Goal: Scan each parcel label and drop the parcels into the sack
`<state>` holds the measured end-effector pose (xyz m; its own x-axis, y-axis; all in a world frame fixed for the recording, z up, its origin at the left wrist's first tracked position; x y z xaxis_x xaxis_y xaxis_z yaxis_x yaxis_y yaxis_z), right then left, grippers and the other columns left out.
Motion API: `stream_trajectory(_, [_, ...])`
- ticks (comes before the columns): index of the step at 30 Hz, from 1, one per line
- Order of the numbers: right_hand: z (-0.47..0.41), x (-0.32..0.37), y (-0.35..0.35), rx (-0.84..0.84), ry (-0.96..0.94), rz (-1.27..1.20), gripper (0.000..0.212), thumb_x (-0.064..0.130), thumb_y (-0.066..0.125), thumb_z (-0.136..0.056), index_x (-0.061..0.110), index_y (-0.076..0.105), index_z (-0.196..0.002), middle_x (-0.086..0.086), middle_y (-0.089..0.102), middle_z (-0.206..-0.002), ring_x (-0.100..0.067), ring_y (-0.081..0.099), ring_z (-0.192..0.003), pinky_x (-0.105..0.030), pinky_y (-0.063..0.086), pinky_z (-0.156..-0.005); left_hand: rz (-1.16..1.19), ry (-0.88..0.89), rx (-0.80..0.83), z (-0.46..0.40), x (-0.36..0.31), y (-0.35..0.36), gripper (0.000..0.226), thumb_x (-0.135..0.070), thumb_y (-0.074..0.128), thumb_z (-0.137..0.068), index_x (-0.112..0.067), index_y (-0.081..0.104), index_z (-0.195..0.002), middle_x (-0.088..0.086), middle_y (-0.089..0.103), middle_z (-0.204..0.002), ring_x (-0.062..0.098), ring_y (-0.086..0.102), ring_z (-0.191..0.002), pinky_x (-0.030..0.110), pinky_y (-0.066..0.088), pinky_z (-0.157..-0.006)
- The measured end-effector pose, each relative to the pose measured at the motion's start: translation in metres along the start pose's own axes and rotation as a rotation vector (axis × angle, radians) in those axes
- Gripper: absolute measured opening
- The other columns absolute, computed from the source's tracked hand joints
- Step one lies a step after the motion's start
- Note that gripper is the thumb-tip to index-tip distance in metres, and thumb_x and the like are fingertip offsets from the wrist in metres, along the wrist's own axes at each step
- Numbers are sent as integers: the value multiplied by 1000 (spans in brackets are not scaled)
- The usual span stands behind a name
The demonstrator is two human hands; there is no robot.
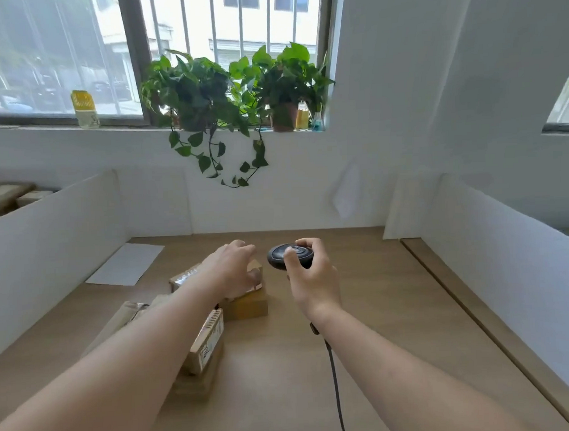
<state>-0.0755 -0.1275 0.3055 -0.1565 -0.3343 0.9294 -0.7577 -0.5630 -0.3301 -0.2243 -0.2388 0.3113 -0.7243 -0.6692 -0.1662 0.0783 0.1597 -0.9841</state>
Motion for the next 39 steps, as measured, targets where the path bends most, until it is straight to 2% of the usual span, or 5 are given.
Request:
stream_trajectory(12, [-146, -69, 119, 5, 118, 117, 24, 49, 64, -100, 38, 61, -121, 14, 72, -108, -16, 65, -101, -38, 56, -89, 36, -15, 192, -164, 110, 93, 57, -46, 61, -99, -28, 48, -151, 2, 46, -155, 26, 52, -135, 44, 51, -106])
stream_trajectory(18, [-188, -130, 158, 65, 211, 185, 23, 52, 62, -101, 41, 59, -121, 20, 68, -103, -11, 64, -95, -28, 47, -71, 74, -63, 301, -208, 138, 164, 68, -44, 64, -97, -30, 39, -158, 4, 44, -156, 28, 49, -138, 43, 50, -108])
stream_trajectory(26, [-213, -213, 203, 115, 304, 139, 15, 46, 65, -101, 43, 59, -115, 24, 71, -101, -2, 67, -97, -36, 56, -88, 14, -134, 360, -260, 175, 234, 92, -51, 73, -89, -42, 20, -164, 20, 6, -172, 47, 6, -158, 56, 16, -127])
stream_trajectory(31, [-209, -237, 212, 137, 354, 117, 12, 46, 66, -100, 46, 58, -110, 26, 72, -97, 6, 65, -91, -32, 56, -83, -7, -121, 362, -267, 185, 246, 102, -61, 74, -83, -51, 11, -163, 17, 34, -155, 40, 38, -142, 48, 43, -111])
stream_trajectory(39, [-197, -233, 193, 103, 339, 111, 13, 44, 67, -100, 43, 59, -111, 23, 72, -94, 6, 65, -89, -31, 56, -81, 282, -185, 264, -255, 177, 234, 88, -53, 78, -82, -56, 30, -155, 2, 43, -132, 20, 60, -103, 42, 58, -88])
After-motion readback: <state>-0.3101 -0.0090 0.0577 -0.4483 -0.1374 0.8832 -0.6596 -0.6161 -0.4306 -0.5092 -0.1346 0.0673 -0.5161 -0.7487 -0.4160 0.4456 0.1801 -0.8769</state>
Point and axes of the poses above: each hand's wrist, its own z-axis away from the middle knuckle, its own y-axis out of the palm, x = y × z, the point moved 5 cm from there along -z, towards the middle knuckle
